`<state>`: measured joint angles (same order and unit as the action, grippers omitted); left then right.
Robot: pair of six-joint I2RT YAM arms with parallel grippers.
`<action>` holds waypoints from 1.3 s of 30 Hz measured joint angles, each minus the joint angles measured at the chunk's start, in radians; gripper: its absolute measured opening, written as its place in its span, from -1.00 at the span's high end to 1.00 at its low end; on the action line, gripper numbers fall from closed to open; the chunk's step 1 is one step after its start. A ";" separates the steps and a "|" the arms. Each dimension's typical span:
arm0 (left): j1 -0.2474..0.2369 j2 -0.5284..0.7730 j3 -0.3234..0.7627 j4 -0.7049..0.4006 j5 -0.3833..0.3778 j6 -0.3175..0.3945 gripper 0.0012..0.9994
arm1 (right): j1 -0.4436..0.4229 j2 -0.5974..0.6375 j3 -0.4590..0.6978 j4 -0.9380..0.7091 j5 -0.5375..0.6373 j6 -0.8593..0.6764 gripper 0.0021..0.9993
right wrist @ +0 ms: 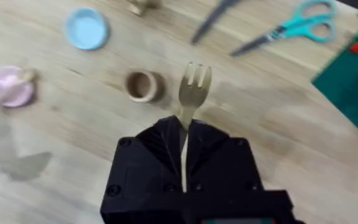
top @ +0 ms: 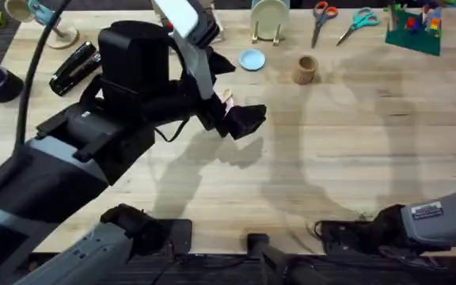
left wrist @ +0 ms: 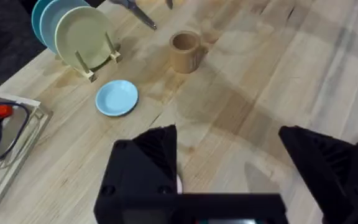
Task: Pick up a utensil and set it on the pink plate, then put the other utensil in the container.
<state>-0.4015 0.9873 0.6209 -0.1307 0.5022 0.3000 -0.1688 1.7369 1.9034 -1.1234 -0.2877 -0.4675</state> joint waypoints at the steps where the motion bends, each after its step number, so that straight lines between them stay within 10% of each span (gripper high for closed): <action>1: 0.000 0.000 0.000 0.000 0.000 0.000 -0.99 | 0.000 -0.002 0.000 -0.001 -0.028 0.000 0.94; 17: 0.000 0.000 0.000 0.000 0.000 0.000 -0.99 | 0.000 -0.012 -0.002 -0.057 -0.145 0.011 0.93; 28: 0.000 0.000 0.000 0.000 0.000 0.000 -0.99 | 0.000 -0.227 -0.014 -0.122 -0.101 0.015 0.93; 39: 0.000 0.000 0.000 0.000 0.000 0.000 -0.99 | -0.040 -0.447 -0.324 0.078 -0.108 0.015 0.93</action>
<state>-0.4015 0.9874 0.6209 -0.1307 0.5022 0.3000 -0.2089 1.2895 1.5798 -1.0457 -0.3956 -0.4522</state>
